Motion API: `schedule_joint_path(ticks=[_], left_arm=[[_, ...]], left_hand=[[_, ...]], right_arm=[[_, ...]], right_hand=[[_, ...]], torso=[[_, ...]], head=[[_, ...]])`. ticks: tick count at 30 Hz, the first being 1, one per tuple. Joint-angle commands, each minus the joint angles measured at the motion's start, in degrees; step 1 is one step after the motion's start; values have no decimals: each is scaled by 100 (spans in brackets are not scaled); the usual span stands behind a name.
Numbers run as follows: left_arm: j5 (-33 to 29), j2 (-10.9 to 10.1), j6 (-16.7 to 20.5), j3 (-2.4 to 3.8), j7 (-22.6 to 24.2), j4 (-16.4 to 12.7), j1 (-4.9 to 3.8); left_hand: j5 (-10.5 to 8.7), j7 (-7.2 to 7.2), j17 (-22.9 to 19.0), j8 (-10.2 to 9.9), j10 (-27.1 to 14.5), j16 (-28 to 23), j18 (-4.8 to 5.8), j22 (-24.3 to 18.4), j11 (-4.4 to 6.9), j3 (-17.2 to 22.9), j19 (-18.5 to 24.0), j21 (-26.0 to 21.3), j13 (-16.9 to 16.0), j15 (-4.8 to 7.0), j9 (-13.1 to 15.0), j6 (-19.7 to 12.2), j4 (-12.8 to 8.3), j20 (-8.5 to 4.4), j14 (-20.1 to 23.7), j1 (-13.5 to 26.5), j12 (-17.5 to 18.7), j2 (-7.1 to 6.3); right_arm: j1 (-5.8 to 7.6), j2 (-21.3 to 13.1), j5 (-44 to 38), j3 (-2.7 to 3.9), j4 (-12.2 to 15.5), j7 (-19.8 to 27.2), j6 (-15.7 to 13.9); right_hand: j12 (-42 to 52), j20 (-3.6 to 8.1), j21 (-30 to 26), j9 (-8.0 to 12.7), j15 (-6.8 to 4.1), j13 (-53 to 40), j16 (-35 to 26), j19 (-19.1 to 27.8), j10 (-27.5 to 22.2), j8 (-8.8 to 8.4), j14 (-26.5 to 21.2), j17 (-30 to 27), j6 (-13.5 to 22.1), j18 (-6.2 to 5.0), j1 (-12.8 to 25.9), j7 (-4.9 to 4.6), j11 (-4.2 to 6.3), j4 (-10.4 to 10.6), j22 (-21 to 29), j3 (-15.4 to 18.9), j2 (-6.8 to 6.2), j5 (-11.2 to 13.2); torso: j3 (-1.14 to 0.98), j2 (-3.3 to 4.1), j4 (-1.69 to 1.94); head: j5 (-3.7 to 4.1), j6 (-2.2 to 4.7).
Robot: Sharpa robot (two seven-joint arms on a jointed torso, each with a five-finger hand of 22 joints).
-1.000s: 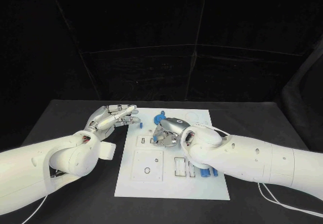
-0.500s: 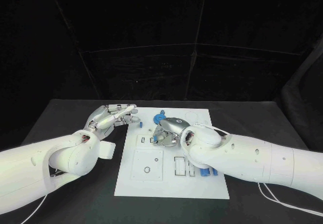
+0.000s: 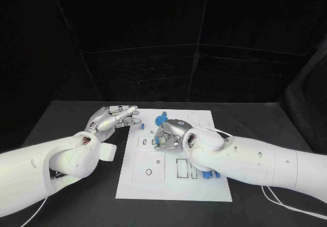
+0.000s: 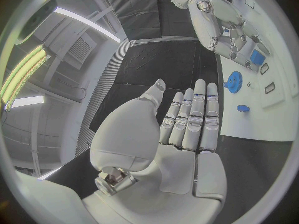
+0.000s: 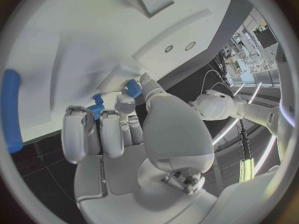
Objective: Assemble the parts on the task board
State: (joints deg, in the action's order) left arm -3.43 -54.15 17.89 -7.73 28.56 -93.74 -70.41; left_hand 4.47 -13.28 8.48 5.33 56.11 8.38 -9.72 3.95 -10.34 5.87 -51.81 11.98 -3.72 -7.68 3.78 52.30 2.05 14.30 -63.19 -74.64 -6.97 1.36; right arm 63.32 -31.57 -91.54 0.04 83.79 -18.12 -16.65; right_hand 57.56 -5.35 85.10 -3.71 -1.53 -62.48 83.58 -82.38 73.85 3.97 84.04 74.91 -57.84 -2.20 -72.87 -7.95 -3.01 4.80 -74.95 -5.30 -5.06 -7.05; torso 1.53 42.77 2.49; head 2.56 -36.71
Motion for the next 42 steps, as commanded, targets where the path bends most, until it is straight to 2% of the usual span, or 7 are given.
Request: schedule_joint_path(ticks=[1,13,22,27,30,34,42], left_arm=[[-6,-4,-77,5,-2,-3,-10],[91,6,-125,5,-94,37,-10],[1563,21,-570,7,-1203,247,-104],[2718,137,-1020,7,-2415,451,-330],[3343,245,-1305,7,-3083,557,-453],[4132,516,-1750,3,-4076,752,-648],[5217,1220,-2414,-117,-5365,1221,-921]], left_hand=[[-13,-48,5,-37,4,-19,-86,-5,-31,-6,-28,-27,5,-6,-5,4,-44,-5,-41,36,17,29],[-10,55,100,9,172,68,-98,29,61,9,-251,49,-7,96,8,136,-104,-87,-330,54,-27,74],[-53,435,1083,184,1503,1297,-95,377,582,-99,-1759,885,-217,714,51,789,31,-709,-2210,360,-384,-17],[-59,637,5146,217,2074,5536,-58,815,788,-342,-2401,1659,-661,931,139,1053,397,-978,-2425,777,-711,-44],[-65,674,6407,310,2096,6723,-31,1186,839,-547,-2517,2157,-1064,978,221,1063,587,-1061,-2437,923,-1081,-34],[32,804,7809,646,1795,7904,432,4818,962,-1002,-3272,5246,-2176,1120,443,916,884,-1171,-2600,938,-2306,-27],[-145,907,8152,1685,1635,8162,587,6454,1039,-1581,-3249,6505,-4776,1149,1186,740,1352,-1210,-2681,892,-5003,214]], right_arm=[[-14,-6,-50,-17,2,-113,-56],[-44,-164,175,-16,259,564,-1367],[122,-1158,2060,-6,895,2398,-1109],[440,-1696,3329,-7,975,2753,-764],[578,-1888,3662,-7,936,2792,-666],[696,-2095,3915,-7,864,2782,-590],[762,-2233,4049,-8,748,2712,-539]], right_hand=[[-110,-19,-36,9,73,123,-45,60,-106,-39,336,276,228,-42,171,-43,-41,172,-402,210,-102,-39],[-10,-95,-62,-13,143,206,-87,70,-193,20,326,235,500,-50,-73,-120,-117,817,-380,1058,-115,-302],[-172,-95,-407,-17,142,403,-427,535,-381,35,190,-249,514,-194,-424,-123,-117,787,238,1150,66,-371],[-351,-88,-518,-19,133,590,-535,646,-513,47,160,-373,518,-228,-580,-117,-109,709,397,1179,157,-479],[-360,-84,-537,-21,129,609,-559,659,-514,54,158,-399,512,-232,-606,-112,-104,693,422,1192,183,-506],[-372,-75,-563,-23,118,641,-601,670,-508,68,154,-444,495,-238,-648,-102,-93,666,454,1217,232,-578],[-402,-61,-607,-23,106,696,-675,691,-512,78,144,-526,491,-248,-720,-92,-82,618,509,1252,287,-741]], torso=[[1,-2,1],[-10,-3,-3],[-19,-64,-29],[-52,-150,-71],[-68,-195,-79],[-91,-265,-87],[-123,-339,-106]], head=[[4,2],[-9,9],[-79,2],[-153,-62],[-174,-82],[-210,-127],[-264,-201]])
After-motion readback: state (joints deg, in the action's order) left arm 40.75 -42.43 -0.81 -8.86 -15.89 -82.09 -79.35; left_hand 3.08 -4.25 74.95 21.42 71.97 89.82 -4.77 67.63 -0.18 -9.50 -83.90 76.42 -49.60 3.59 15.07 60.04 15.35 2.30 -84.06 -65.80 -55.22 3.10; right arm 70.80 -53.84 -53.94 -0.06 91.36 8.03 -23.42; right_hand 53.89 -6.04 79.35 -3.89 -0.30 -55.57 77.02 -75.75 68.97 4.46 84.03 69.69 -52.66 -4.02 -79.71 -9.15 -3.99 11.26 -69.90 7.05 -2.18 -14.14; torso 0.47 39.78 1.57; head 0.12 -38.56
